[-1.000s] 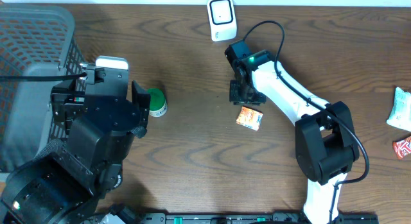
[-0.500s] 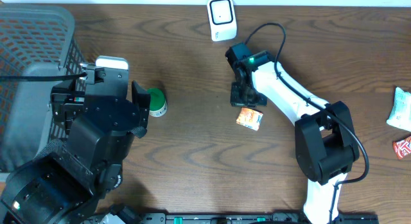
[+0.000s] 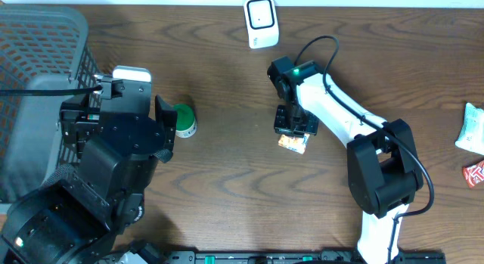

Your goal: Scan the item barcode

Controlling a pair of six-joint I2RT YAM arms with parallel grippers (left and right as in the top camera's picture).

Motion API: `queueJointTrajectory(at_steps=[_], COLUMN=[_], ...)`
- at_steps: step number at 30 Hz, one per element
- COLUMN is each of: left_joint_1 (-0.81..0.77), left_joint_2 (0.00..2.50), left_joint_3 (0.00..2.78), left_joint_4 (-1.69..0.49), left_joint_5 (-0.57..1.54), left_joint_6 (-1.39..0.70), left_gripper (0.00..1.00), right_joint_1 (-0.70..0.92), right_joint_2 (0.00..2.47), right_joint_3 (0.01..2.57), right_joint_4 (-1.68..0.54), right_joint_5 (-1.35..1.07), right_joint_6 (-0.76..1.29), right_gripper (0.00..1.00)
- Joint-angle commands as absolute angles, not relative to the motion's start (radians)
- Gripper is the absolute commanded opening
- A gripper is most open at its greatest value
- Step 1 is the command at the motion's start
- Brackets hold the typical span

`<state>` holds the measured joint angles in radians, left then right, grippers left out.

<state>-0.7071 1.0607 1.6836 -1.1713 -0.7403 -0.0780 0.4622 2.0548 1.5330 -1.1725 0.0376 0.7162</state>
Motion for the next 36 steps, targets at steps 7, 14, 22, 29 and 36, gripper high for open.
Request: queueJointTrajectory(at_steps=[7, 14, 22, 29, 36], left_joint_1=[-0.704, -0.704, -0.704, -0.704, -0.704], left_joint_2=[1.064, 1.064, 1.064, 1.064, 1.064], left_joint_3=[1.690, 1.690, 1.690, 1.690, 1.690], left_joint_4=[-1.174, -1.174, -1.174, -1.174, -1.174], left_joint_5=[-0.760, -0.760, -0.760, -0.760, -0.760], left_joint_6=[-0.073, -0.073, -0.073, -0.073, -0.073], left_gripper=[0.98, 0.98, 0.98, 0.98, 0.98], right_joint_1=[0.464, 0.458, 0.451, 0.451, 0.451], right_joint_2=[2.055, 2.026, 1.894, 1.865, 1.868], right_joint_3=[1.394, 1.461, 1.647, 1.625, 1.488], right_joint_4=[-1.029, -1.095, -1.272, -1.286, -1.188], right_joint_5=[0.076, 0.044, 0.043, 0.059, 0.041], right_joint_6=[0.769, 0.743, 0.739, 0.821, 0.883], right_gripper=[0.11, 0.07, 0.99, 0.99, 0.99])
